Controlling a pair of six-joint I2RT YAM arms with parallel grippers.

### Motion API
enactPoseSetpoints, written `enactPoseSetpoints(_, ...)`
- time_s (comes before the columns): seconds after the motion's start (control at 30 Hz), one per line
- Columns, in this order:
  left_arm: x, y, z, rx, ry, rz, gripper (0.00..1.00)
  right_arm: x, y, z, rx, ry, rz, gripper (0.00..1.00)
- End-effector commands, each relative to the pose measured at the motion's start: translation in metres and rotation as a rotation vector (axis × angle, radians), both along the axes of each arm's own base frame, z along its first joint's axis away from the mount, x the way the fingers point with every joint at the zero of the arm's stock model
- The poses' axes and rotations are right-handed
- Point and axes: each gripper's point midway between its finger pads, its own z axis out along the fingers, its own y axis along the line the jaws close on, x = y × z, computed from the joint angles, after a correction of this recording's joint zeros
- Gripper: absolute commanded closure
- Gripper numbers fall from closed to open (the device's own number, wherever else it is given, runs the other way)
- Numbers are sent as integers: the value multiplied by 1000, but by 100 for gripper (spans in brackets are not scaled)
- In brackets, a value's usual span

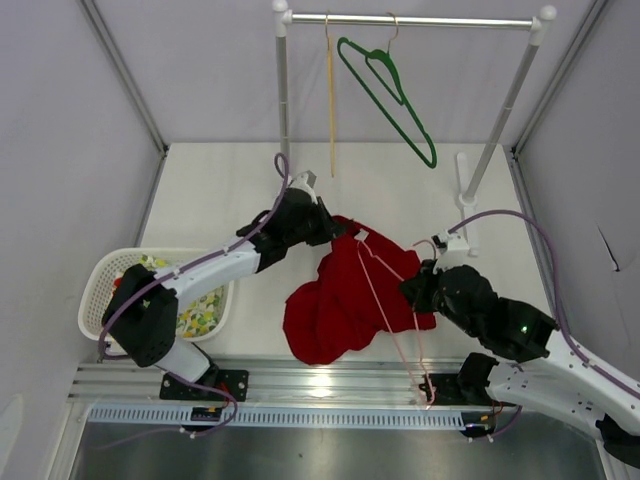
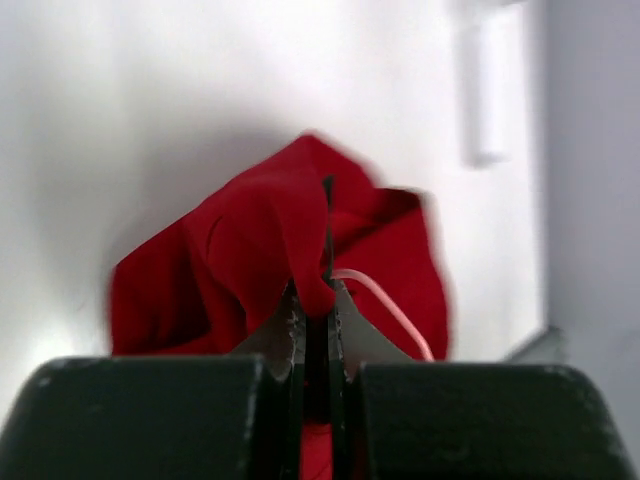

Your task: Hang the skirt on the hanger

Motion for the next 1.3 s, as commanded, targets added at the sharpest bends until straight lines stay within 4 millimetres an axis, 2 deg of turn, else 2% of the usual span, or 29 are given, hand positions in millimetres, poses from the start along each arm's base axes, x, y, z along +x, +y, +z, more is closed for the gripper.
enactPoseSetpoints(0.0,13,-20,123,-309,-470,-185,100,11,-12,46,43,-100,-55,100)
enactPoseSetpoints(0.03,3,-24,136,-364,-496,-259,100,13,-14,49,32,-108,-65,100)
enactPoseSetpoints(0.1,-3,-25,156,-459,-567,-317,100,16,-19,61,38,-127,-82,100)
enactPoseSetpoints(0.23,-23,-33,157,-513,-586,-443,100,19,-28,82,38,-163,-112,100)
enactPoseSetpoints(0.27,-27,-32,151,-524,-590,-455,100,18,-29,84,40,-164,-110,100)
enactPoseSetpoints(0.33,-40,-29,116,-538,-519,-468,100,16,-30,85,51,-159,-105,100)
enactPoseSetpoints(0.37,-48,-29,124,-583,-568,-500,100,13,-31,84,65,-152,-107,100)
enactPoseSetpoints(0.4,-53,-28,119,-617,-547,-499,100,12,-30,80,72,-141,-99,100)
enactPoseSetpoints(0.43,-63,-22,87,-607,-485,-494,100,10,-29,75,74,-129,-94,100)
enactPoseSetpoints(0.47,-67,-19,89,-634,-521,-501,100,9,-26,62,65,-106,-87,100)
enactPoseSetpoints(0.5,-73,-19,84,-659,-503,-509,100,6,-26,59,88,-89,-87,100)
enactPoseSetpoints(0.53,-80,-15,54,-648,-437,-501,100,3,-23,53,101,-71,-74,100)
enactPoseSetpoints(0.57,-82,-13,56,-670,-465,-504,100,0,-22,42,96,-49,-70,100)
enactPoseSetpoints(0.6,-85,-10,46,-669,-443,-489,100,-3,-23,40,112,-42,-66,100)
enactPoseSetpoints(0.63,-85,-9,34,-663,-422,-477,100,-5,-24,37,125,-27,-73,100)
enactPoseSetpoints(0.7,-83,-7,28,-672,-421,-455,100,-11,-32,29,118,-6,-82,100)
enactPoseSetpoints(0.73,-81,-7,19,-670,-399,-447,100,-14,-35,27,118,8,-87,100)
enactPoseSetpoints(0.8,-79,-9,27,-715,-424,-441,100,-19,-36,29,139,13,-78,100)
enactPoseSetpoints(0.93,-71,-12,26,-723,-431,-427,100,-31,-36,35,194,51,-55,100)
enactPoseSetpoints(1.03,-70,-13,24,-718,-436,-430,100,-41,-22,35,250,97,8,100)
enactPoseSetpoints(1.13,-71,-12,24,-721,-444,-430,100,-52,-8,23,291,176,55,100)
enactPoseSetpoints(1.27,-68,-10,24,-699,-464,-416,100,-59,-5,9,341,244,47,100)
